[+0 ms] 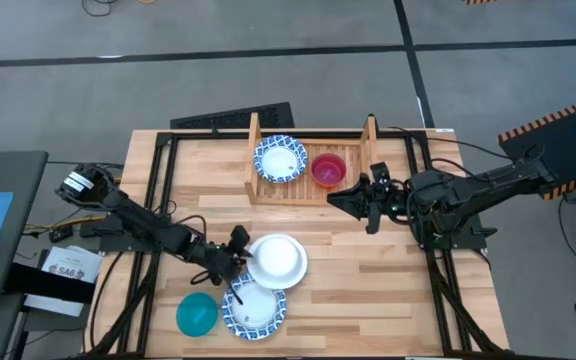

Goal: Place and stack bowls onto a shelf
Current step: Stack the top blue pattern bowl on top of the other blue pattern bowl on the shelf

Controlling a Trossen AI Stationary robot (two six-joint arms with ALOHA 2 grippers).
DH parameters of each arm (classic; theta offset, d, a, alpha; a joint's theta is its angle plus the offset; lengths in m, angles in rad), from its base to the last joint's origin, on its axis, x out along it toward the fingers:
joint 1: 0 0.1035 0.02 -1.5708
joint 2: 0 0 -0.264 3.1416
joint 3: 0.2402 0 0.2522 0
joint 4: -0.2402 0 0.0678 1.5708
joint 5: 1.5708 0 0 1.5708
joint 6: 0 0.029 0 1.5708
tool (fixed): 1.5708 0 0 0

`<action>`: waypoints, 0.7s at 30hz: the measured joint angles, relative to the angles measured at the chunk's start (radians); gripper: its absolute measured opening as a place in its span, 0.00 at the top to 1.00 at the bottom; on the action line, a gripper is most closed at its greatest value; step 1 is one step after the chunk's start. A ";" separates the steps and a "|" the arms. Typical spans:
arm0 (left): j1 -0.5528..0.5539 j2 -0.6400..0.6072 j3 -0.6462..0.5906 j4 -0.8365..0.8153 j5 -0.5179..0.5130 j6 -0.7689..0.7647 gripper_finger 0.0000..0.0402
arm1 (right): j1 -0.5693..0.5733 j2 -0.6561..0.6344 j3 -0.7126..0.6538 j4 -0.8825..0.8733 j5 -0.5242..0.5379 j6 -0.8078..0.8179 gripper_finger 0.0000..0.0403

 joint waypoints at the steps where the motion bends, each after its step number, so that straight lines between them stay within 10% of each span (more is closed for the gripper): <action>1: 0.005 0.000 0.000 0.008 -0.002 0.000 0.78 | 0.000 0.000 0.000 0.000 0.002 0.000 0.76; 7: 0.031 0.000 0.000 0.037 0.001 -0.012 0.98 | -0.006 0.000 0.000 0.000 0.004 0.000 0.76; 21: 0.045 -0.125 0.121 -0.097 0.019 -0.153 1.00 | -0.006 0.000 0.000 -0.002 0.004 -0.001 0.76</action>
